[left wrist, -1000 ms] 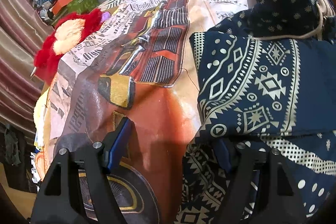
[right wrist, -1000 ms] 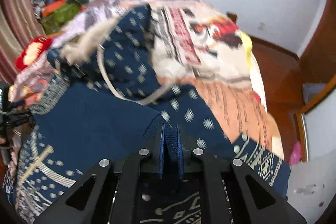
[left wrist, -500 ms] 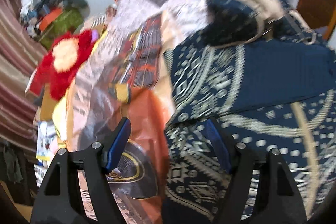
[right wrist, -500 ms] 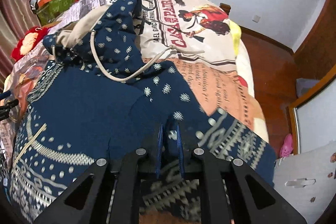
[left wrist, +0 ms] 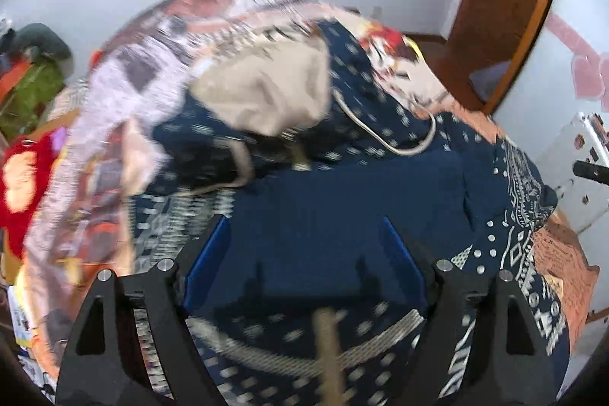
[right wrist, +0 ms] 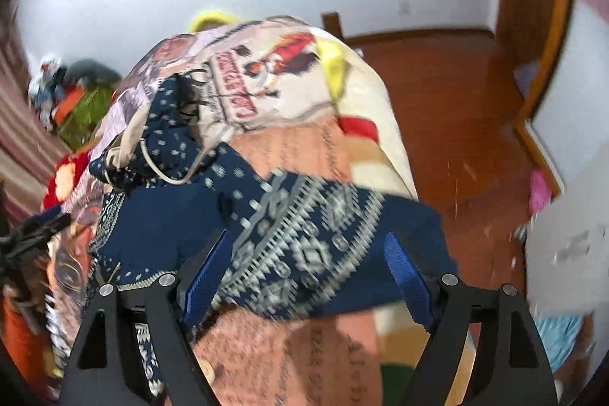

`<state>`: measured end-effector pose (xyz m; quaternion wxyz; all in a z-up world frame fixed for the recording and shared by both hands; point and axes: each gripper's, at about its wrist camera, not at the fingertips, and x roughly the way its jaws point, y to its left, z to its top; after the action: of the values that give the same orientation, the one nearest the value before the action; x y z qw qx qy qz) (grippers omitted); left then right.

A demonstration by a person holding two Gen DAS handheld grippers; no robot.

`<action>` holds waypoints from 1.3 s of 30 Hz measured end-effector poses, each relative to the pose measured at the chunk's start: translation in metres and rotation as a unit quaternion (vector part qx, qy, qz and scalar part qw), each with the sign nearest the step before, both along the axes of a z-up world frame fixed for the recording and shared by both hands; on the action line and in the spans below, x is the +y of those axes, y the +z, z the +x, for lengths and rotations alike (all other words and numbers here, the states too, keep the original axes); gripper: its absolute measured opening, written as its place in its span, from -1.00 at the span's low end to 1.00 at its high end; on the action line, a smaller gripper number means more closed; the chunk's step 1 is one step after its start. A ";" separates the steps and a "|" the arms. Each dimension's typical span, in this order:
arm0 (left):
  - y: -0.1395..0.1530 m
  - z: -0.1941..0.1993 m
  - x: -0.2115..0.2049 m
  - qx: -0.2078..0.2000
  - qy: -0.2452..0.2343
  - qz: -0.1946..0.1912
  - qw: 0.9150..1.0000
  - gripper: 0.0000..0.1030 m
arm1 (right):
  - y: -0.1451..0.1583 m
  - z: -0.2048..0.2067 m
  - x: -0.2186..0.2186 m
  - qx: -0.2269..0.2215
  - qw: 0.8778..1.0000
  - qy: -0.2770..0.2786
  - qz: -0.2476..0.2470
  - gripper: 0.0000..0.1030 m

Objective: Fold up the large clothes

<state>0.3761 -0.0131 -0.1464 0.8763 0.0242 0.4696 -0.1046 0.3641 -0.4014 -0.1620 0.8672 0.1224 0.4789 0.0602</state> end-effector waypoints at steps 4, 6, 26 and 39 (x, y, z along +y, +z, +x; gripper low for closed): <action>-0.042 0.026 -0.022 0.062 0.004 -0.014 0.998 0.56 | -0.025 -0.007 -0.029 0.035 0.999 -0.026 0.027 0.58; -0.055 0.033 -0.027 0.080 0.008 -0.017 0.997 0.56 | -0.040 -0.007 -0.042 0.056 0.997 -0.041 0.047 0.57; -0.080 0.054 -0.040 0.109 0.008 -0.038 0.993 0.56 | -0.107 0.001 -0.085 0.136 0.967 -0.107 0.185 0.56; -0.069 0.039 -0.034 0.098 0.008 -0.019 0.995 0.56 | -0.105 0.033 -0.087 0.099 0.973 -0.156 0.137 -0.59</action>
<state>0.4148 -0.0473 -0.2152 0.8274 -0.0072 0.5511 -0.1081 0.3969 -0.4881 -0.2674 0.7892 0.3189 0.5243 -0.0230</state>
